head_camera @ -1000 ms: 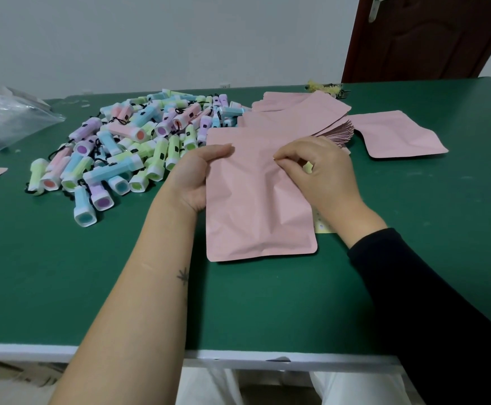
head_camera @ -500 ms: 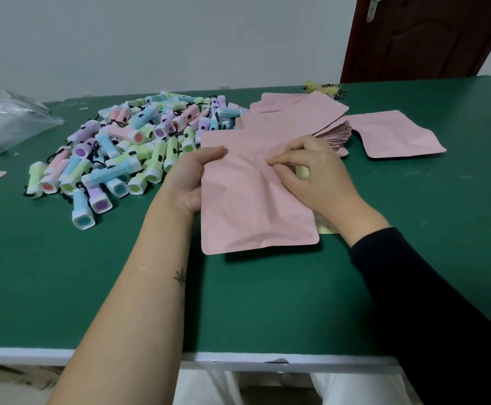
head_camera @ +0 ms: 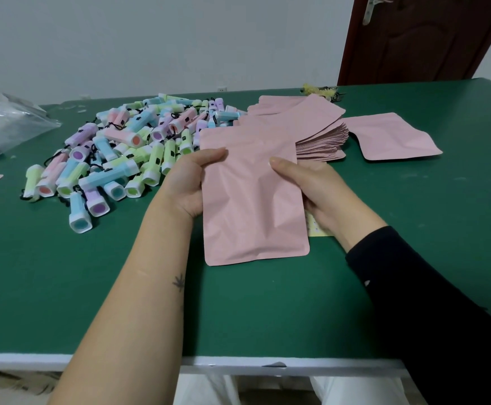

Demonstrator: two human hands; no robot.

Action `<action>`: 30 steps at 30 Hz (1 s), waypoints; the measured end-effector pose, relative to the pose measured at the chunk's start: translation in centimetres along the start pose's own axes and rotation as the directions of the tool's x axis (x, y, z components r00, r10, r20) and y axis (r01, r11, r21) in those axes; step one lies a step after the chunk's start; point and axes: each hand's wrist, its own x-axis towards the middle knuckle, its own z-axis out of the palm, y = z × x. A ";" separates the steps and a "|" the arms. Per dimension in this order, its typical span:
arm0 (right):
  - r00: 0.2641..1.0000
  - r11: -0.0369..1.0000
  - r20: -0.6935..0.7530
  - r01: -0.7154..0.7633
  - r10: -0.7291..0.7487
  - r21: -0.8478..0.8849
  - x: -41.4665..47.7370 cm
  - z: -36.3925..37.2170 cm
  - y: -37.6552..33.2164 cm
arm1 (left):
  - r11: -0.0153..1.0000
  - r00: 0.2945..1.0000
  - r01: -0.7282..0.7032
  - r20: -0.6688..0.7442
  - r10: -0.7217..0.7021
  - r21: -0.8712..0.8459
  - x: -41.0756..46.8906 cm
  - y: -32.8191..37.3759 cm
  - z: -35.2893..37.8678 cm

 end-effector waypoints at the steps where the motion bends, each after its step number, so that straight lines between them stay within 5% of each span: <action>1: 1.000 1.000 0.002 -0.005 0.005 -0.003 0.0 0.1 0.1 | 1.000 1.000 -0.003 0.008 0.003 -0.001 0.0 0.0 0.0; 9: 0.993 0.998 -0.105 0.045 -0.049 -0.036 -0.2 0.6 0.2 | 0.999 0.999 0.022 0.037 -0.024 0.033 -0.1 -0.3 0.6; 14: 0.997 0.997 0.062 -0.031 0.035 -0.066 -0.1 0.3 0.1 | 0.997 0.999 -0.033 -0.037 0.030 -0.069 0.1 -0.1 0.6; 18: 0.999 0.980 0.022 0.036 -0.033 -0.195 -0.1 0.6 0.4 | 0.992 0.994 -0.083 -0.077 0.075 -0.099 0.3 0.0 0.4; 23: 0.992 0.976 -0.049 0.106 -0.117 -0.191 0.0 0.5 0.3 | 0.997 0.996 -0.070 0.051 0.068 0.028 0.0 -0.5 0.7; 30: 0.983 0.978 -0.134 0.102 -0.128 -0.184 -0.2 0.8 0.2 | 0.990 0.997 -0.064 0.054 0.058 0.127 0.1 -1.0 1.2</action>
